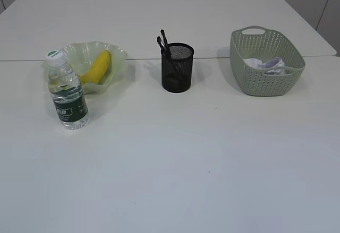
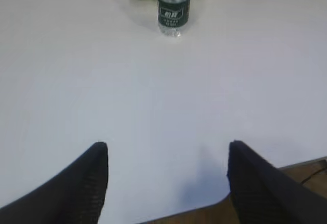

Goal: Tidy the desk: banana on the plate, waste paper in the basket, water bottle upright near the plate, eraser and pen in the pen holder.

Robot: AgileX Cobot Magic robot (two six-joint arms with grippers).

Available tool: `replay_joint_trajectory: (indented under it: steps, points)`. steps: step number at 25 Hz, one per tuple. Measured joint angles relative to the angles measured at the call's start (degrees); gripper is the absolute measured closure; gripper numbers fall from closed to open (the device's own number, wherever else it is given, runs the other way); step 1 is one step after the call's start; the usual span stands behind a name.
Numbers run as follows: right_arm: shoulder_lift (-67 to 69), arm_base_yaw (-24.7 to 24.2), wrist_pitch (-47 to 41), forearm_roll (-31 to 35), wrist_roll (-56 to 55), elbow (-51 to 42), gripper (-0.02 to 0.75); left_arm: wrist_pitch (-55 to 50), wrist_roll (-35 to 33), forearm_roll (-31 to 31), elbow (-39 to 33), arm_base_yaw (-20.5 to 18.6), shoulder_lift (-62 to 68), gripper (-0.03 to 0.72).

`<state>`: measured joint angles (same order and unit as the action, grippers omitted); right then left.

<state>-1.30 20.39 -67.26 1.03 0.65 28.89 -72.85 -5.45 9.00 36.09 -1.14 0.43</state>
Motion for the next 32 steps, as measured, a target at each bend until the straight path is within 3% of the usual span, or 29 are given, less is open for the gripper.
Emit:
replay_joint_trajectory:
  steps: [11, 20, 32]
  points:
    - [0.0, 0.0, 1.4, 0.5, 0.0, -0.7, 0.295, 0.1, 0.0, -0.9, -2.8, 0.0, 0.0, 0.147]
    - [0.0, 0.0, 1.4, 0.6, -0.1, -0.7, 0.166, 7.5, 0.0, -1.4, -5.1, 0.0, 0.0, 0.078]
    - [0.0, 0.0, 1.5, 0.6, -0.1, -0.7, 0.16, 8.5, 0.0, -1.4, -5.7, 0.0, 0.0, 0.097]
